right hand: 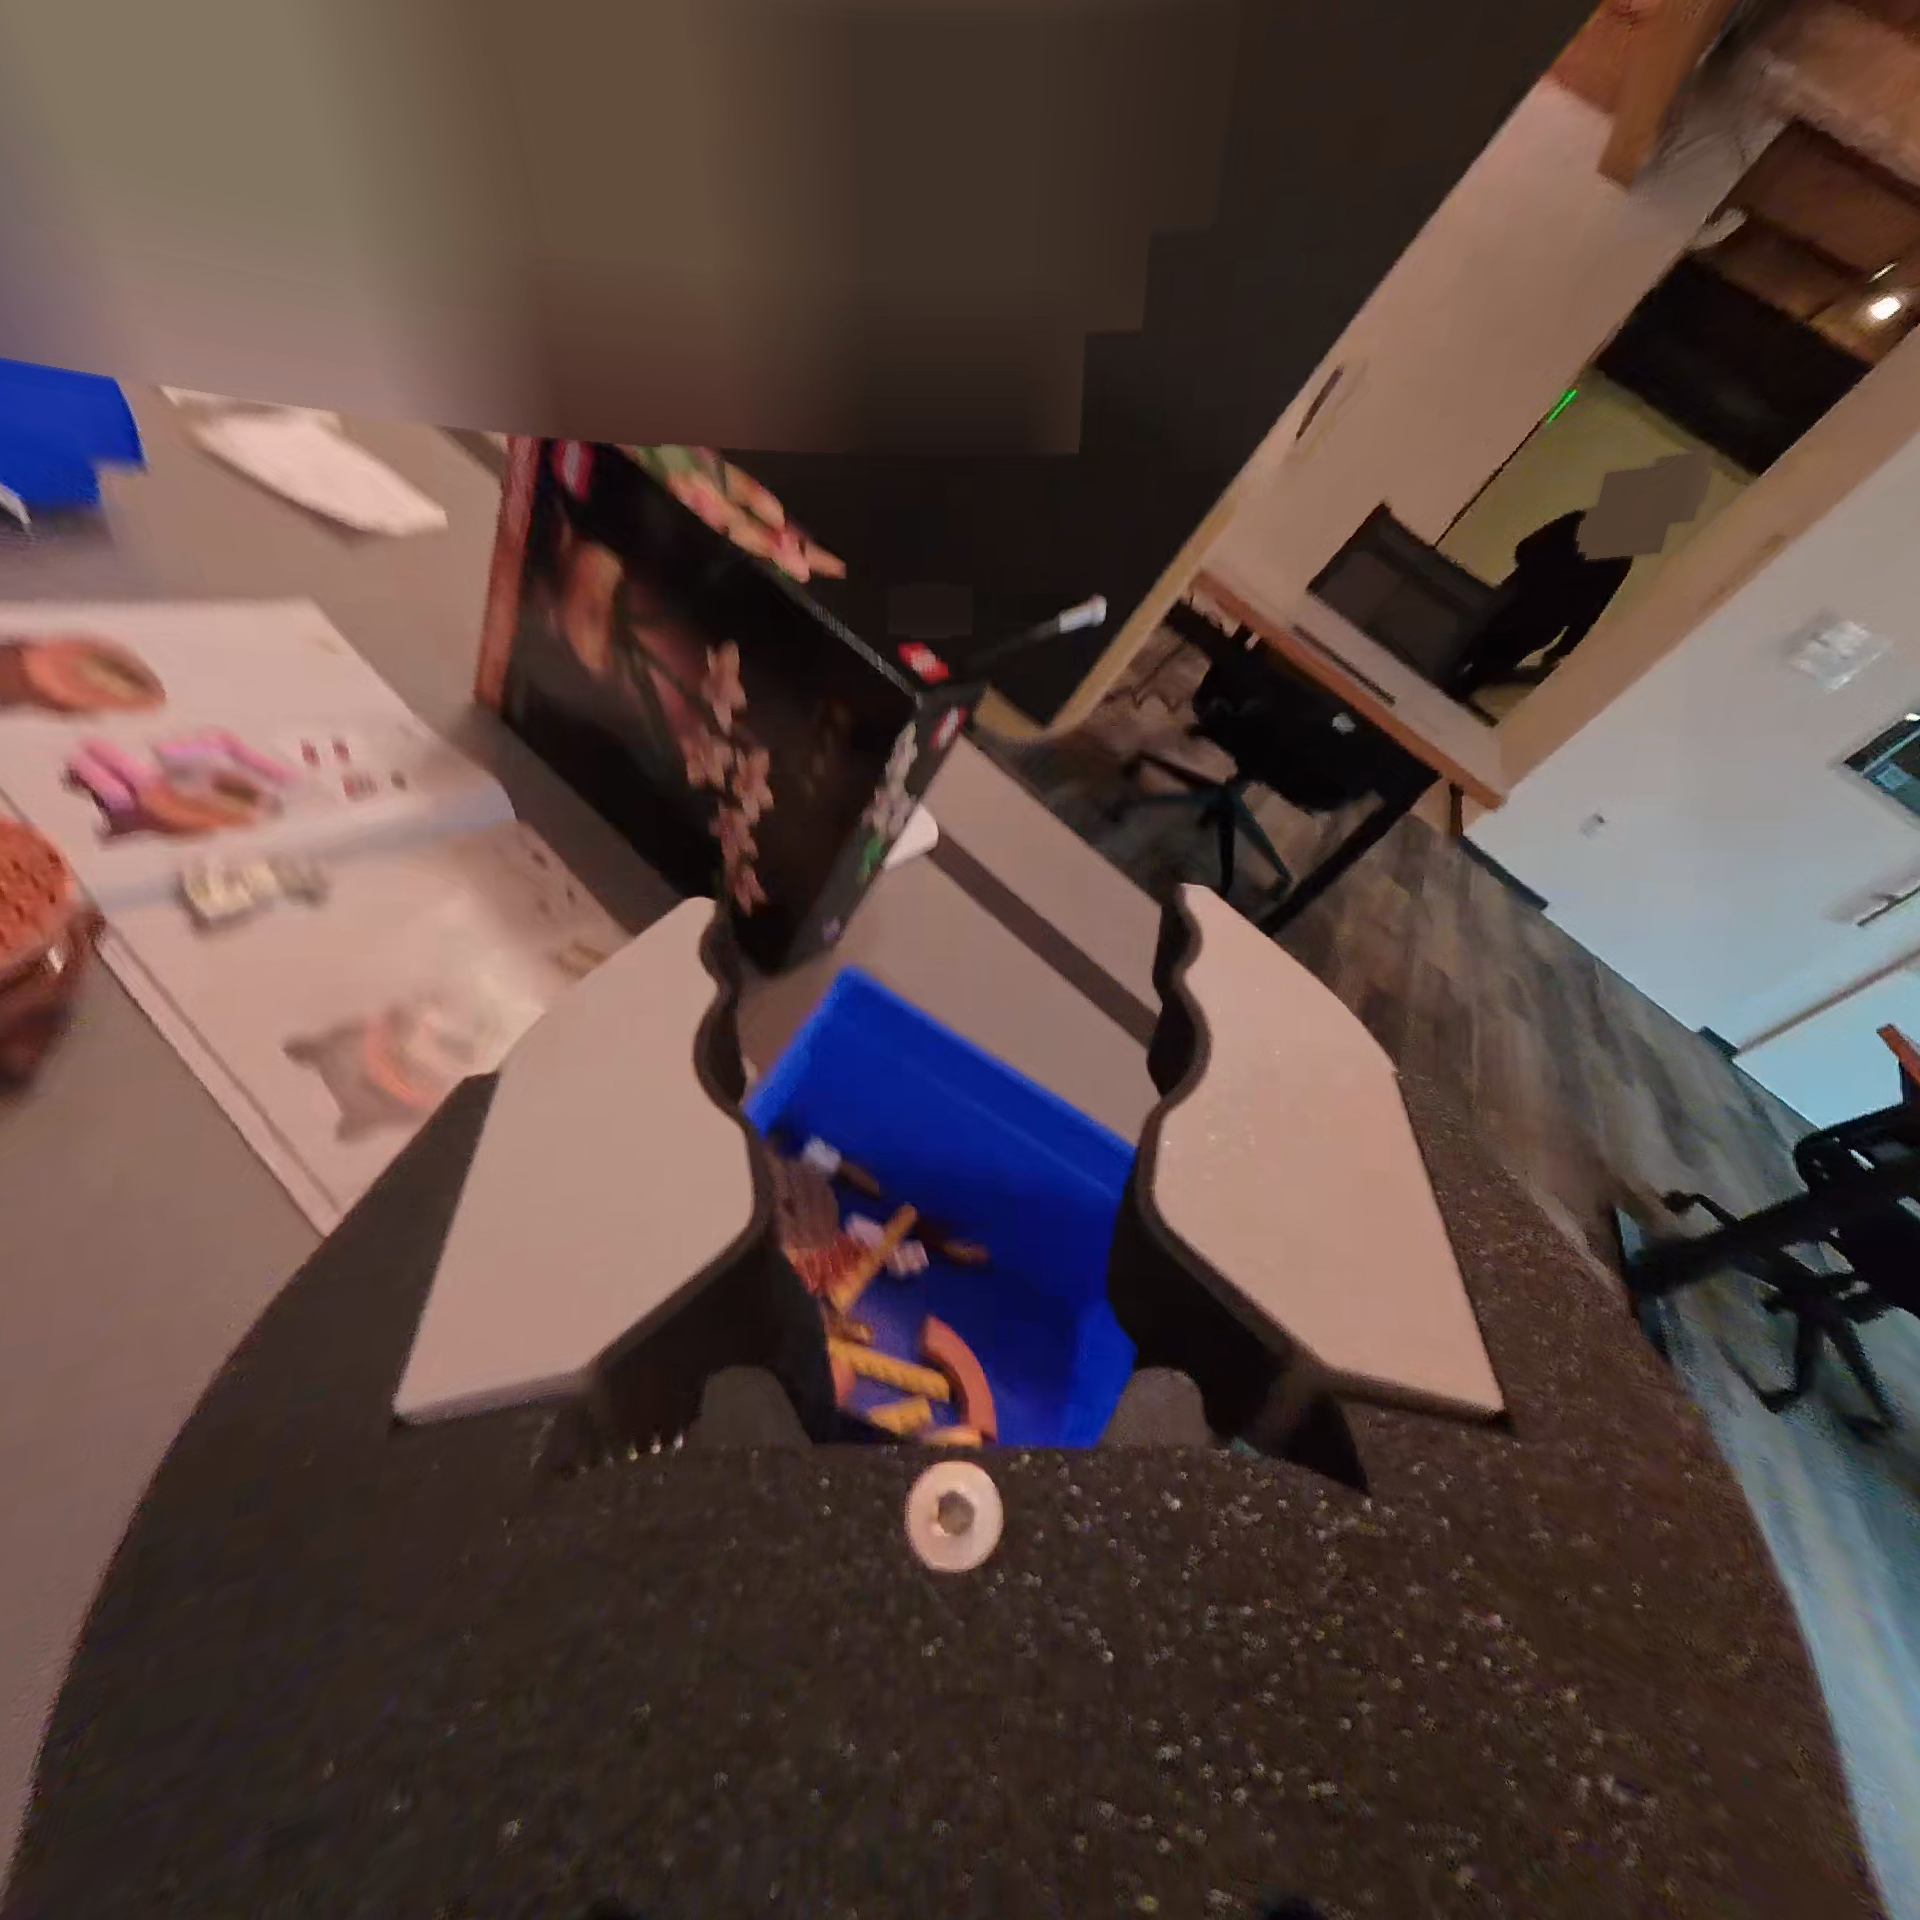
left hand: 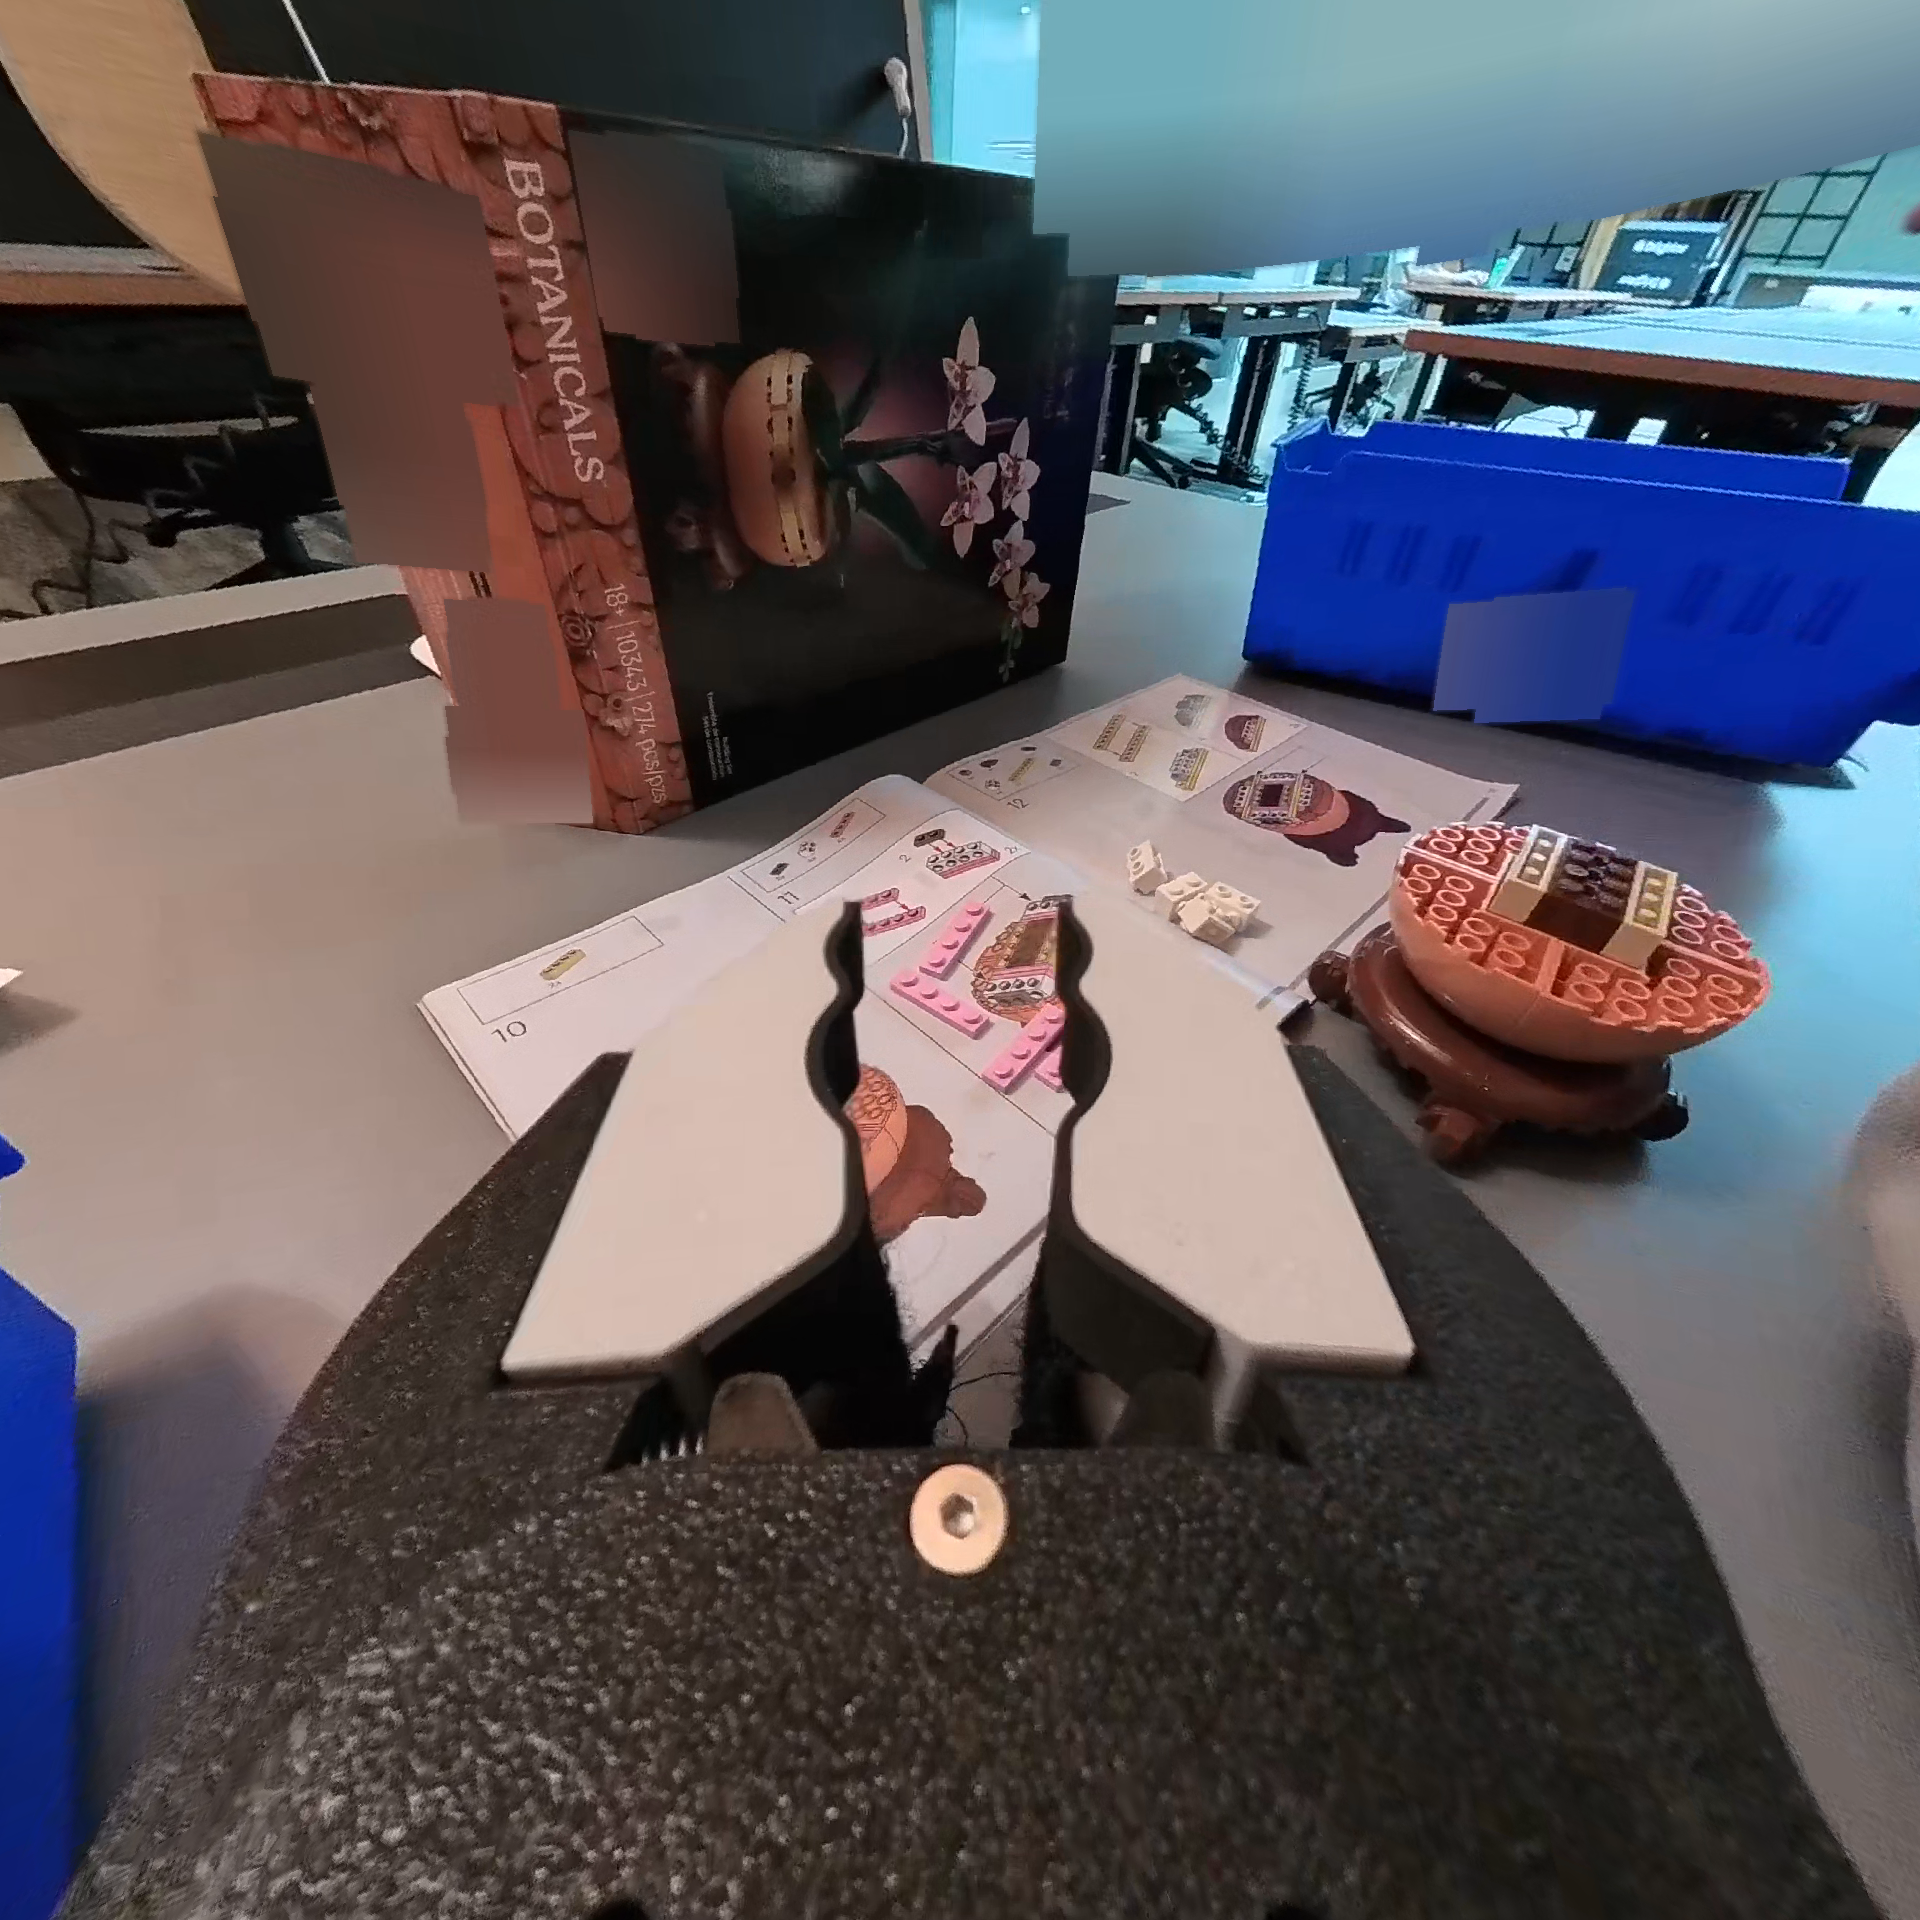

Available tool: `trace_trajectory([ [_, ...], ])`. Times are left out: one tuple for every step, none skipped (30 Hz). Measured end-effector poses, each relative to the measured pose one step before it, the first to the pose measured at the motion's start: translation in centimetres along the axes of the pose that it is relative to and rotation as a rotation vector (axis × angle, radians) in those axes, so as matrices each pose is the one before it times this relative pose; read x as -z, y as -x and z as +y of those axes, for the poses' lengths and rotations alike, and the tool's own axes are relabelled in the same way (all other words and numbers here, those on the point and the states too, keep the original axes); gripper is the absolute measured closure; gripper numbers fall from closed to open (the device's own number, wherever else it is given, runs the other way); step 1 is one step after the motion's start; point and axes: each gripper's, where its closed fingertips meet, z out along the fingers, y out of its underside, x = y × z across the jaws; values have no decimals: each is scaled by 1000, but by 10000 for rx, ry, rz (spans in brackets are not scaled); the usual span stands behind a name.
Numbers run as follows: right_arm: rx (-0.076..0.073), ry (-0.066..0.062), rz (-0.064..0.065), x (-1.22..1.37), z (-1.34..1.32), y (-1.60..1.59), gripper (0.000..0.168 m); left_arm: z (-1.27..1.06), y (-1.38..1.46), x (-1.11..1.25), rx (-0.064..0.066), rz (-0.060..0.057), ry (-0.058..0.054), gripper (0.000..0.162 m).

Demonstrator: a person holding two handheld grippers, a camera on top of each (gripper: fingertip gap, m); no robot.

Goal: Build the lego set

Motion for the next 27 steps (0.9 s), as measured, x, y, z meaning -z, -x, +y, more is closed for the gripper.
trace_trajectory([
  [253,299,-262,131,1146,-225,111,-48,98,36,13,-79,-44,127],
  [298,57,-557,112,808,179,153,-69,130,54,5,-111,-64,126],
  [2,-119,-464,-4,512,29,164,-93,125,66,-8,-127,-77,126],
  [-157,-63,-333,-74,558,-199,164,-69,160,58,-18,-154,-65,126],
  [-46,-6,-253,-77,591,-304,164,-30,134,16,-38,-160,-21,126],
  [88,12,-4,-90,648,-577,158,38,50,-29,-74,-106,30,126],
  [174,93,166,-142,748,-774,147,86,-28,-64,-109,-65,82,126],
  [223,181,69,-190,839,-591,134,153,-46,-130,-132,-67,139,126],
  [281,272,-205,-201,902,-182,134,211,-84,-166,-139,-42,181,125],
  [313,305,-487,-175,892,246,149,225,-110,-185,-127,-1,202,124],
  [203,234,-456,-234,700,230,160,232,-130,-189,-102,35,207,123],
  [43,145,-147,-272,545,-183,161,220,-101,-175,-63,39,199,122],
  [47,56,-94,-256,429,-234,161,193,-77,-168,-35,36,179,121],
  [59,-47,-96,-229,335,-180,158,179,-58,-143,-35,26,157,120],
  [44,-71,-64,-238,345,-166,150,141,-35,-124,-50,-11,133,118],
  [-12,27,-169,-236,475,26,144,132,-44,-106,-75,-30,115,117],
  [-62,205,-341,-208,667,276,154,104,-74,-90,-99,-8,100,116],
  [-103,233,-350,-230,627,298,164,98,-74,-77,-94,-15,84,116],
  [-100,99,-179,-278,416,119,165,59,-50,-60,-73,-21,62,115],
  [9,-48,-93,-245,196,99,165,36,-36,-22,-51,-12,27,115],
  [43,-149,-34,-226,34,83,163,-11,24,14,-16,-35,-11,115],
  [-16,-169,44,-190,-35,-8,156,-43,82,37,20,-68,-42,114],
  [-85,-125,56,-151,22,-9,146,-57,108,47,42,-62,-52,114],
  [-130,-60,35,-106,112,37,140,-49,99,41,55,-50,-44,114],
  [-76,29,-159,-2,251,339,151,-23,101,26,57,-38,-26,114],
  [-53,21,-290,11,237,517,164,-15,51,5,37,-16,-9,114],
  [-160,-34,-40,-13,152,202,164,4,29,4,15,-9,0,114],
])
